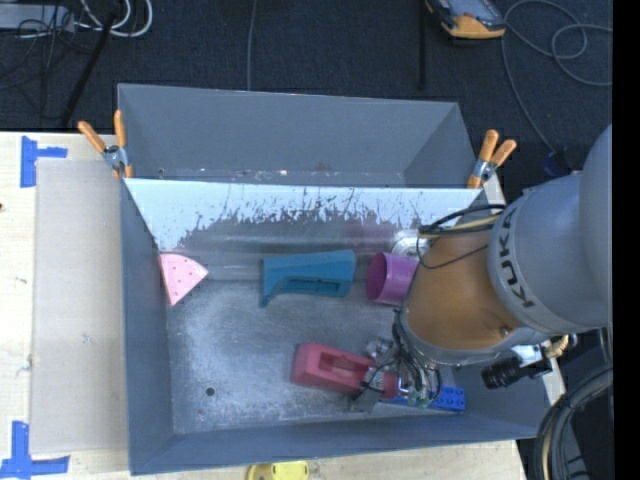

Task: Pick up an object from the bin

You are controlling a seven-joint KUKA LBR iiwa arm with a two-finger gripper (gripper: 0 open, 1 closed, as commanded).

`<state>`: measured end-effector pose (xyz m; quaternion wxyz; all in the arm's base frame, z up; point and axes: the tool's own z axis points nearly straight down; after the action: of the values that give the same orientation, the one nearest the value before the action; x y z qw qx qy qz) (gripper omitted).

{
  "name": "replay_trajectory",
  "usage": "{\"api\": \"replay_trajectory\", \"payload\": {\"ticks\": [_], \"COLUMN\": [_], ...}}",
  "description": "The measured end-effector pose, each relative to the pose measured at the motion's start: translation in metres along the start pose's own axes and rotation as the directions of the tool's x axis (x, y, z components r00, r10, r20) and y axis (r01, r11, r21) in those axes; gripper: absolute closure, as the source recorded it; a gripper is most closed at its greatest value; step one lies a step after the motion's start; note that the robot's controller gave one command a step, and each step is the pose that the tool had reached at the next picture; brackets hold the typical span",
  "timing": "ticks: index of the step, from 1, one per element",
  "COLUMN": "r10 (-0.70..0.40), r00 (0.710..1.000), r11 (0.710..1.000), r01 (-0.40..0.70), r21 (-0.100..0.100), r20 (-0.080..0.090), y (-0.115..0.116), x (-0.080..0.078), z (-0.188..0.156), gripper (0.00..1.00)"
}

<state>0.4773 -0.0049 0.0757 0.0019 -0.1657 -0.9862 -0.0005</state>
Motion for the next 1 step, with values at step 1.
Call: {"api": "replay_trajectory", "payload": {"ticks": [1], "r10": [0.005], "r00": [1.000], "r11": [1.000], "r01": [-0.005], "r21": [0.006], "r20": [-0.010], "y": [0.0111], "x": [0.0022], "z": [-0.0431], "gripper": [1.00]}}
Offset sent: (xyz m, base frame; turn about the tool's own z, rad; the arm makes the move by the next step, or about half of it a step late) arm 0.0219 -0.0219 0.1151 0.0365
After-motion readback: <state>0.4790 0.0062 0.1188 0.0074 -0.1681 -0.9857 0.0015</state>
